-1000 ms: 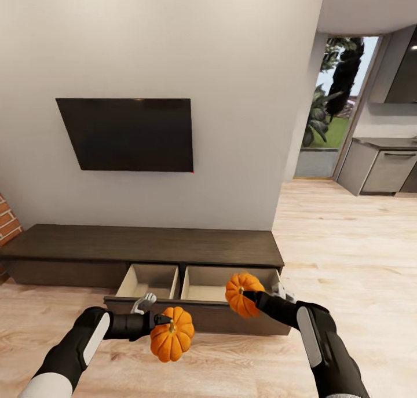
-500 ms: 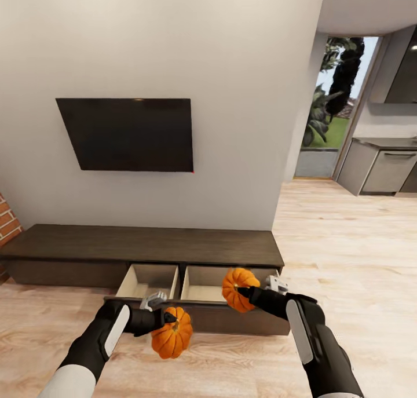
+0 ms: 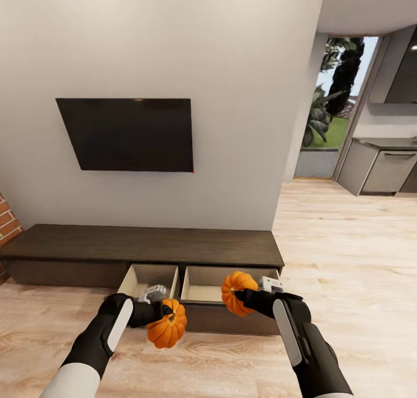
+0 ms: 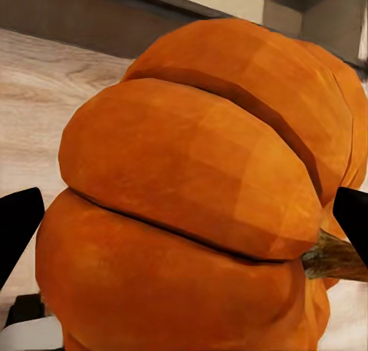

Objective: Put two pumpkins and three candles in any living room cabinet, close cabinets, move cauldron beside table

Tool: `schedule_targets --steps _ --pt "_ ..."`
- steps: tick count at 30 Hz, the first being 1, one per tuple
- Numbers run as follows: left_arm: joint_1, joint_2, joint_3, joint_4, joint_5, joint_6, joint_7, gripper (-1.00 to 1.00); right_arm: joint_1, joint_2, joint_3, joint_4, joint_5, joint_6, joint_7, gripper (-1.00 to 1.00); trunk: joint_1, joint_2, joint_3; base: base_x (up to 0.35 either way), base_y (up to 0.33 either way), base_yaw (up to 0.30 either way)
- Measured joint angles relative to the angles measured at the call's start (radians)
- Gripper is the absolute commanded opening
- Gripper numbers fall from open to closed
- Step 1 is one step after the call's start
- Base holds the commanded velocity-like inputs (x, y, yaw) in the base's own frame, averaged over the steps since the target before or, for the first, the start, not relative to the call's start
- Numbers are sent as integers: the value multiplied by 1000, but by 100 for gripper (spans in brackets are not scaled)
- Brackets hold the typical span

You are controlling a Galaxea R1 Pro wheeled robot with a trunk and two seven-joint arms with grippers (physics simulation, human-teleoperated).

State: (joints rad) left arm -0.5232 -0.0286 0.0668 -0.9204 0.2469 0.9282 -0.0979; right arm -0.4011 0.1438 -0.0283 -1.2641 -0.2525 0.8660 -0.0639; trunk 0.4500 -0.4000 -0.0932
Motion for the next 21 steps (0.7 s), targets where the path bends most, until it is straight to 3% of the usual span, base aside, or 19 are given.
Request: schedule_targets --steps 2,5,6,11,14,21 --pt "0 -11 -5 -25 -2 4 0 -100 0 0 1 -1 0 0 0 -100 0 0 0 0 0 0" --pt "-14 -67 -12 -58 14 7 17 -100 0 0 2 -3 0 5 0 -100 0 0 0 0 0 0" --pt "-26 -87 -14 -65 -13 4 44 -100 0 -1 1 -5 -1 6 1 -100 0 0 0 0 0 0" --pt "-80 -138 -19 -79 -18 -39 231 -100 0 -2 -3 -15 -1 9 1 -100 0 0 0 0 0 0" --pt "-91 -146 -34 -80 -12 -51 260 -100 0 -4 -7 -20 -1 10 1 -100 0 0 0 0 0 0" --pt "-95 -145 -46 -83 -14 -59 261 -100 0 -8 -9 -29 -1 12 2 -100 0 0 0 2 0 0"
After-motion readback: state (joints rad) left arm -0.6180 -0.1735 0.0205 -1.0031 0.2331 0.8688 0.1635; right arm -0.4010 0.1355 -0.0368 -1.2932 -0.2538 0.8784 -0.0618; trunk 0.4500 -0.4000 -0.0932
